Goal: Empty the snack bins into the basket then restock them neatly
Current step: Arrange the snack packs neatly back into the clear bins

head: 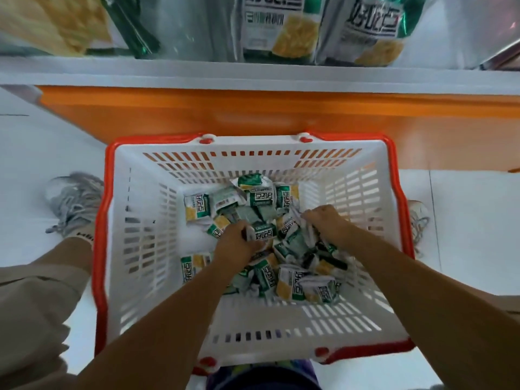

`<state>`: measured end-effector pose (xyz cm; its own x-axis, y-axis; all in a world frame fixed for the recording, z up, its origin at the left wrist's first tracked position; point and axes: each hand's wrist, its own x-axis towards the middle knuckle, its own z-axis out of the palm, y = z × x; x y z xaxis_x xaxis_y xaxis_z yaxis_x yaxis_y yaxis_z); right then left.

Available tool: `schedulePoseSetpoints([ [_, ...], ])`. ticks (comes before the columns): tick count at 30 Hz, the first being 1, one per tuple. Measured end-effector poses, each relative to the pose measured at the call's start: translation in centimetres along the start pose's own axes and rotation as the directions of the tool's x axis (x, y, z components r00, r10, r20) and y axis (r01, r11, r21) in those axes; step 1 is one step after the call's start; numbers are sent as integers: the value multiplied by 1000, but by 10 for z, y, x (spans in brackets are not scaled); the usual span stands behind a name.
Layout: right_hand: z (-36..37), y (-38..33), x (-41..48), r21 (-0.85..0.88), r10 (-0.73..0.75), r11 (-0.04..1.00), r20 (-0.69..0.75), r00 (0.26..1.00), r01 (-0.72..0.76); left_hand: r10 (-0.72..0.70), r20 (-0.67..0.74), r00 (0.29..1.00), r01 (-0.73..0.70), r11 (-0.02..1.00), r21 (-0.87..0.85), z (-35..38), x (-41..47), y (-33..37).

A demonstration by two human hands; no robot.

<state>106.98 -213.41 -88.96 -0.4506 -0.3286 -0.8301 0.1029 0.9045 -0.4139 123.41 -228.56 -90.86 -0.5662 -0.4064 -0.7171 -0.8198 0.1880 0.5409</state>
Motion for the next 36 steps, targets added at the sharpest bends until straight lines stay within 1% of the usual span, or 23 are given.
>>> schedulePoseSetpoints([
  [1,-1,-1,0,49,-14,999,-24,1000,15,-3,-19,1000,2,999,-44,-2,-3,2],
  [3,-5,-1,-4,26,-64,998,14,998,64,-25,-42,999,19,991,-134,-5,-9,2],
  [4,-8,-2,-7,-15,-100,995,68,993,101,-23,-45,999,16,988,-153,-7,-12,0],
  [5,-10,-3,-11,-81,-104,990,138,985,116,-11,-51,999,3,986,-164,-10,-15,0],
  [7,-10,-2,-16,-223,-37,970,253,967,95,-7,-51,999,-3,981,-193,-15,-21,-3],
  [8,-7,0,-17,-272,-16,957,281,960,95,-5,-47,999,-5,976,-216,-17,-23,-6],
  [10,3,6,-17,-343,-30,931,264,964,123,-12,-41,999,1,968,-249,-22,-29,-11],
  [12,10,7,-21,-409,-75,901,183,980,145,-38,-31,999,27,954,-298,-26,-37,-14],
  [14,16,7,-30,-416,-127,896,103,986,159,-72,-3,997,65,916,-396,-30,-44,-13],
  [16,20,10,-38,-348,-155,924,32,987,157,-90,54,995,104,846,-524,-33,-50,-11],
  [18,21,13,-47,-210,-150,967,-23,988,142,-92,91,992,128,778,-615,-38,-56,-3],
  [19,20,13,-54,-140,-131,982,-37,991,125,-92,89,992,128,762,-634,-40,-61,2],
  [20,18,12,-60,-94,-122,989,-46,991,118,-87,80,993,119,751,-649,-43,-65,6],
  [24,4,0,-83,-18,-148,989,-69,987,147,-85,75,994,113,734,-670,-51,-81,18],
  [27,-12,-17,-109,63,-169,982,-102,980,176,-61,28,998,64,760,-647,-58,-93,26],
  [29,-25,-33,-130,169,-215,959,-87,973,227,-26,10,1000,26,762,-647,-66,-96,35],
  [32,-41,-57,-163,279,-314,905,-74,947,322,39,42,998,-2,752,-660,-84,-106,60],
  [34,-49,-70,-180,297,-376,877,-62,925,377,115,68,991,-39,735,-678,-96,-114,80],
  [36,-54,-83,-196,278,-415,865,-74,907,418,221,79,972,-102,703,-704,-111,-125,102],
])
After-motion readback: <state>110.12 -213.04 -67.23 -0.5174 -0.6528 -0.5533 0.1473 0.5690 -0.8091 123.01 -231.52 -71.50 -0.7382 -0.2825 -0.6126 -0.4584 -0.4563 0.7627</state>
